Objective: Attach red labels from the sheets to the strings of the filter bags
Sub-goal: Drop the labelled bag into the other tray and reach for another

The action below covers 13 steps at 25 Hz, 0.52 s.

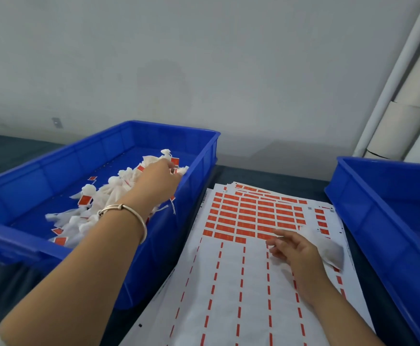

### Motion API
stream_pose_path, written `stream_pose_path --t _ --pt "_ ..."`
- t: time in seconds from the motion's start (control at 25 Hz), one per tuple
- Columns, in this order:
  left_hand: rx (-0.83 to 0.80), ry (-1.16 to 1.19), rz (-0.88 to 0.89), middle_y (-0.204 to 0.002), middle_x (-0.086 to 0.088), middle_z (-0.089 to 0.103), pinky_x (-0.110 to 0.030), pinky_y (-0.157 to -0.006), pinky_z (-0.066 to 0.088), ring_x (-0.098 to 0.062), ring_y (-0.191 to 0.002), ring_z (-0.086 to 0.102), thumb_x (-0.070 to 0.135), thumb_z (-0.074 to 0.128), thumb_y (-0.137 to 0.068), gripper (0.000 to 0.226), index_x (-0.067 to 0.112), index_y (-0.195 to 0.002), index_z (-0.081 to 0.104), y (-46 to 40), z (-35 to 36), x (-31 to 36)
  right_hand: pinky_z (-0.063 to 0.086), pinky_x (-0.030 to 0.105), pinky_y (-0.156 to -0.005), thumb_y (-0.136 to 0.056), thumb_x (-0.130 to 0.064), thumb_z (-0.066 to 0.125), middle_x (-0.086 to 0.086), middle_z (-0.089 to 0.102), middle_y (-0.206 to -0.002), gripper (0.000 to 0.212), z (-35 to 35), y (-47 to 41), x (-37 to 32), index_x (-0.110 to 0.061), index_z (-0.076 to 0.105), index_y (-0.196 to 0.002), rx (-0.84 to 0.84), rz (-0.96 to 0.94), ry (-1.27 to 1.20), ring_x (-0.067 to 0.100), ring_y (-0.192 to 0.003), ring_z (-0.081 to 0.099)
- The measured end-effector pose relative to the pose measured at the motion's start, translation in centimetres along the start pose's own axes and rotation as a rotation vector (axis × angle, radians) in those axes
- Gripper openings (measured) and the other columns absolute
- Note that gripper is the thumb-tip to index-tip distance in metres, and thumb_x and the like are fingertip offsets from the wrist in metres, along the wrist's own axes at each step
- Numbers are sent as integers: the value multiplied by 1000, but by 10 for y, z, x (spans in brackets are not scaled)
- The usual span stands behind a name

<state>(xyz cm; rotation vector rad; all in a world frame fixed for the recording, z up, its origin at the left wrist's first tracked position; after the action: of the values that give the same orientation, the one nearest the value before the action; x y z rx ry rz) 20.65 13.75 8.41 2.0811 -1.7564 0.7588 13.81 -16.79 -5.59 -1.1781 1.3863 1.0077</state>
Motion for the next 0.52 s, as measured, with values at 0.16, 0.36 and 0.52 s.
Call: stream_pose_path --t 0.16,0.36,0.52 --pt "190 28 234 -123 1 58 -16 -70 37 -14 -94 53 22 45 -96 34 20 -130 49 32 -9 46 37 1 -70 -88 -20 65 -23 57 -106 24 -10 14 -28 -42 56 -94 147 -264 493 -5 -87 56" --pt "-85 135 336 -121 2 60 -12 -62 47 -2 -77 56 23 45 -97 39 26 -136 41 72 65 77 38 36 -105 -88 -29 64 -7 32 -151 60 -72 7 -4 -34 36 -141 258 35 1008 18 -135 36" --pt "-245 143 259 -136 6 51 -26 -87 49 -16 -116 56 30 49 -96 45 33 -139 38 92 137 63 55 30 -81 -96 -30 51 -3 63 -116 29 -88 3 2 -23 58 -123 258 75 874 13 -93 63"
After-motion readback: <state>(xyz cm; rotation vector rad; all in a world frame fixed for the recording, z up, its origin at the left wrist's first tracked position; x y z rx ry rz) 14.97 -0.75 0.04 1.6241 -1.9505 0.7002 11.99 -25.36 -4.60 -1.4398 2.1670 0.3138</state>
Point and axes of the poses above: each hand's wrist, its own y-axis away from the middle knuckle, its own z-axis out of the palm, x = y × z, the point moved 8 cm from there along -y, towards the middle knuckle
